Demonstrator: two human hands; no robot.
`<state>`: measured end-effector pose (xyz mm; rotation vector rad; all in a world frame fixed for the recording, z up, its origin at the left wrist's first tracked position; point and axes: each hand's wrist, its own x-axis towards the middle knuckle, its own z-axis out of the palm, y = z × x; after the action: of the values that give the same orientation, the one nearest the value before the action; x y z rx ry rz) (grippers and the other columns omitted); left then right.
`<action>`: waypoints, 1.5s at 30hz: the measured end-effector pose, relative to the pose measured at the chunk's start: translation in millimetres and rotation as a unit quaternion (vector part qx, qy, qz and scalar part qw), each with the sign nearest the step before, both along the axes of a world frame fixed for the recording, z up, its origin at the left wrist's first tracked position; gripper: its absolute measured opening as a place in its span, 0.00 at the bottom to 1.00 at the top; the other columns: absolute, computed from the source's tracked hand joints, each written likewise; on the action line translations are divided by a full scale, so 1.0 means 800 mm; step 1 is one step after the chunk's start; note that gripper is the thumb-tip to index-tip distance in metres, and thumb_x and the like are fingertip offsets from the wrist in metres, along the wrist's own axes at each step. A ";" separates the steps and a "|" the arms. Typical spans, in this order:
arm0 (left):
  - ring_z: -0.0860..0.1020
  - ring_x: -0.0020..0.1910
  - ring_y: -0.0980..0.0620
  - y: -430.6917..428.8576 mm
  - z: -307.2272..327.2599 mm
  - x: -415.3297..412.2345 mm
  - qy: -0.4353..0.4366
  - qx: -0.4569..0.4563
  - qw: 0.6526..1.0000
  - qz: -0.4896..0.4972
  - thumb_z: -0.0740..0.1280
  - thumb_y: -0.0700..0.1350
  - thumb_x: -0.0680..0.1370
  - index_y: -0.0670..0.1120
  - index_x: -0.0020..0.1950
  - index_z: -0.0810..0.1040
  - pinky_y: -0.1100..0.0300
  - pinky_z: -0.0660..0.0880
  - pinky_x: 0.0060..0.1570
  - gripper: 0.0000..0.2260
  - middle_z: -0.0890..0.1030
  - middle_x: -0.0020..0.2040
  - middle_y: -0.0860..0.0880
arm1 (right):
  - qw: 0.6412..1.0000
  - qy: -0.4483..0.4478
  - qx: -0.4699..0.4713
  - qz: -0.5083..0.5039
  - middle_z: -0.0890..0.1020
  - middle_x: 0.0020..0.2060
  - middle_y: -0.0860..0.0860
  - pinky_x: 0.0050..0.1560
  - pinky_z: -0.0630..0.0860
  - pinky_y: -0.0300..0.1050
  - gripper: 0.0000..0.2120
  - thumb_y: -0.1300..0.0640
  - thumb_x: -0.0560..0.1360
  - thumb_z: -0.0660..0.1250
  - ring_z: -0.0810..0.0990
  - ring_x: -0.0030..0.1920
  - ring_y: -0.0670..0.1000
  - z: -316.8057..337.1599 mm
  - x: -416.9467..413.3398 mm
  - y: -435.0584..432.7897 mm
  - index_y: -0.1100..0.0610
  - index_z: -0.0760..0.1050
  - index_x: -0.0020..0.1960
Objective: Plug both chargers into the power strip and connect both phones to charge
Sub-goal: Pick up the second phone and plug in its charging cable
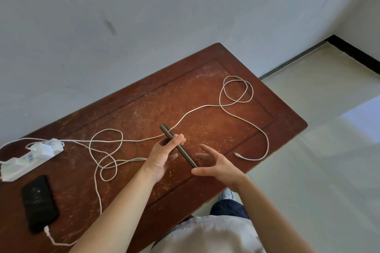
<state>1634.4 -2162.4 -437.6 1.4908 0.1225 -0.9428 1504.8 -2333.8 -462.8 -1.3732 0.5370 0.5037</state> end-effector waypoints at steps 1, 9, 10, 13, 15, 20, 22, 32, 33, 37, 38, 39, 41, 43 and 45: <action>0.79 0.65 0.44 0.001 -0.003 0.001 -0.008 0.004 1.000 0.022 0.80 0.66 0.59 0.48 0.53 0.84 0.45 0.69 0.68 0.31 0.86 0.58 0.46 | 0.998 0.009 -0.055 0.021 0.76 0.69 0.44 0.73 0.69 0.51 0.56 0.40 0.60 0.84 0.74 0.69 0.48 0.000 -0.001 -0.001 0.45 0.58 0.80; 0.84 0.52 0.47 0.014 -0.014 0.010 0.077 -0.053 0.986 0.135 0.80 0.66 0.62 0.50 0.53 0.81 0.50 0.80 0.53 0.28 0.85 0.50 0.45 | 0.806 0.079 -0.580 -0.089 0.73 0.64 0.56 0.66 0.67 0.54 0.28 0.61 0.72 0.65 0.71 0.64 0.59 -0.038 -0.028 -0.024 0.55 0.69 0.73; 0.83 0.50 0.47 0.013 -0.012 0.009 0.086 -0.066 0.984 0.139 0.78 0.68 0.63 0.50 0.54 0.79 0.49 0.80 0.54 0.29 0.84 0.50 0.45 | 0.790 0.113 -0.597 -0.084 0.73 0.64 0.57 0.66 0.66 0.56 0.27 0.60 0.72 0.65 0.70 0.64 0.60 -0.040 -0.032 -0.028 0.56 0.69 0.71; 0.83 0.50 0.47 0.010 -0.005 0.005 0.103 -0.101 0.976 0.163 0.73 0.74 0.62 0.48 0.60 0.75 0.45 0.81 0.56 0.39 0.84 0.50 0.45 | 0.757 0.162 -0.631 -0.043 0.76 0.58 0.56 0.62 0.67 0.54 0.15 0.58 0.75 0.62 0.72 0.59 0.59 -0.047 -0.043 -0.038 0.57 0.75 0.61; 0.84 0.51 0.44 0.008 0.002 0.004 0.113 -0.119 0.970 0.181 0.69 0.78 0.59 0.46 0.63 0.75 0.44 0.82 0.54 0.45 0.85 0.51 0.43 | 0.750 0.158 -0.643 -0.011 0.77 0.55 0.55 0.62 0.66 0.53 0.12 0.60 0.79 0.56 0.74 0.57 0.58 -0.052 -0.043 -0.041 0.56 0.76 0.58; 0.83 0.52 0.43 0.006 0.023 0.009 0.127 -0.208 0.944 0.222 0.60 0.81 0.65 0.44 0.59 0.77 0.40 0.75 0.62 0.43 0.83 0.55 0.42 | 0.815 -0.005 -0.579 -0.026 0.81 0.51 0.48 0.64 0.66 0.53 0.07 0.53 0.84 0.58 0.78 0.56 0.53 -0.027 -0.017 -0.013 0.52 0.74 0.59; 0.82 0.56 0.41 0.009 0.031 0.011 0.135 -0.245 0.929 0.240 0.58 0.80 0.67 0.44 0.60 0.78 0.36 0.72 0.66 0.43 0.82 0.59 0.41 | 0.874 -0.083 -0.474 -0.069 0.82 0.44 0.44 0.54 0.73 0.44 0.06 0.52 0.84 0.59 0.80 0.43 0.45 0.002 -0.003 0.008 0.51 0.73 0.58; 0.83 0.55 0.37 0.024 0.066 0.011 0.176 -0.374 0.833 0.367 0.50 0.74 0.75 0.41 0.59 0.81 0.37 0.79 0.56 0.40 0.84 0.56 0.38 | 0.949 -0.197 -0.098 -0.224 0.75 0.26 0.44 0.25 0.66 0.33 0.07 0.50 0.81 0.67 0.68 0.26 0.40 0.095 0.007 0.068 0.45 0.84 0.50; 0.83 0.54 0.37 0.025 0.069 0.010 0.178 -0.378 0.825 0.380 0.50 0.74 0.75 0.41 0.59 0.81 0.37 0.79 0.56 0.40 0.84 0.55 0.38 | 0.952 -0.203 -0.091 -0.210 0.75 0.27 0.44 0.25 0.66 0.33 0.07 0.49 0.80 0.68 0.69 0.26 0.41 0.099 0.006 0.069 0.46 0.85 0.49; 0.84 0.51 0.37 0.023 0.077 0.005 0.176 -0.401 0.810 0.389 0.48 0.74 0.76 0.39 0.59 0.80 0.38 0.80 0.53 0.41 0.84 0.52 0.37 | 0.957 -0.214 -0.079 -0.180 0.77 0.27 0.44 0.28 0.67 0.32 0.08 0.46 0.77 0.71 0.70 0.27 0.41 0.112 0.002 0.076 0.47 0.87 0.45; 0.84 0.51 0.37 0.023 0.078 0.004 0.176 -0.403 0.808 0.392 0.48 0.74 0.76 0.39 0.59 0.80 0.38 0.81 0.52 0.42 0.84 0.52 0.37 | 0.957 -0.213 -0.078 -0.179 0.77 0.26 0.44 0.28 0.67 0.32 0.08 0.46 0.77 0.72 0.69 0.27 0.41 0.115 0.001 0.077 0.47 0.87 0.44; 0.84 0.51 0.37 0.023 0.079 0.003 0.177 -0.404 0.807 0.394 0.48 0.73 0.76 0.39 0.60 0.80 0.39 0.81 0.51 0.42 0.84 0.52 0.37 | 0.958 -0.211 -0.078 -0.177 0.76 0.26 0.44 0.28 0.67 0.32 0.08 0.45 0.76 0.72 0.69 0.27 0.41 0.117 0.001 0.078 0.46 0.87 0.44; 0.84 0.51 0.38 0.022 0.080 0.001 0.176 -0.405 0.807 0.393 0.48 0.73 0.76 0.38 0.57 0.82 0.39 0.81 0.51 0.42 0.84 0.53 0.37 | 0.959 -0.212 -0.078 -0.170 0.76 0.25 0.44 0.27 0.67 0.33 0.07 0.46 0.76 0.73 0.69 0.26 0.41 0.121 0.000 0.080 0.46 0.88 0.45; 0.84 0.52 0.38 0.022 0.081 -0.001 0.171 -0.404 0.812 0.384 0.48 0.73 0.76 0.38 0.52 0.85 0.41 0.81 0.51 0.43 0.84 0.52 0.38 | 0.959 -0.217 -0.076 -0.169 0.77 0.25 0.44 0.27 0.66 0.33 0.07 0.46 0.76 0.73 0.69 0.26 0.42 0.124 0.001 0.081 0.47 0.88 0.45; 0.84 0.53 0.39 0.021 0.083 -0.002 0.171 -0.403 0.816 0.377 0.48 0.74 0.76 0.37 0.51 0.86 0.41 0.81 0.51 0.43 0.84 0.53 0.38 | 0.958 -0.220 -0.073 -0.168 0.77 0.24 0.44 0.26 0.66 0.34 0.07 0.47 0.76 0.73 0.68 0.26 0.42 0.127 0.002 0.081 0.47 0.88 0.45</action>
<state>1632.9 -2145.8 -371.2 0.3810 0.4747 -0.4727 1506.5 -2268.8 -361.1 -1.4411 0.4322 -0.1237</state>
